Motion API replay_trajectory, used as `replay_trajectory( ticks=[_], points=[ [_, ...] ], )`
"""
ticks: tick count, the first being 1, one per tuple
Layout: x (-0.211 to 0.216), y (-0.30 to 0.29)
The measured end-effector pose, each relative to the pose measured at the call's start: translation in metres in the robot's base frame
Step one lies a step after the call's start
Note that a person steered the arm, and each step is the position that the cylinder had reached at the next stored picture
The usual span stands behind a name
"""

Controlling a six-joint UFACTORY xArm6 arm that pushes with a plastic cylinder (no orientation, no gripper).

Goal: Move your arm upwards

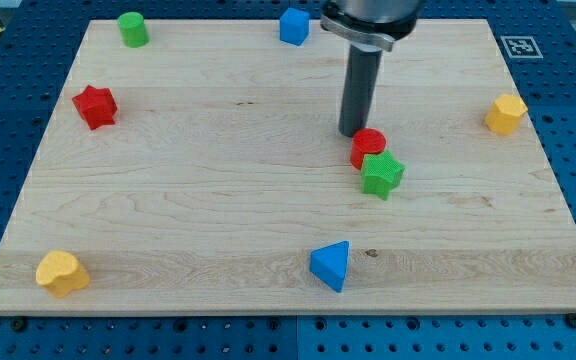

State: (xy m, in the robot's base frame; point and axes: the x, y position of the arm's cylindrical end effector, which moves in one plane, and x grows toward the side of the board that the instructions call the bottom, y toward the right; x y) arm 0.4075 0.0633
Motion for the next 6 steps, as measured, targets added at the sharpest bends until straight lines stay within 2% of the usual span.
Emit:
replay_trajectory(
  ticks=[3,6],
  points=[
    [-0.045,-0.074],
    [-0.060,-0.198]
  ],
)
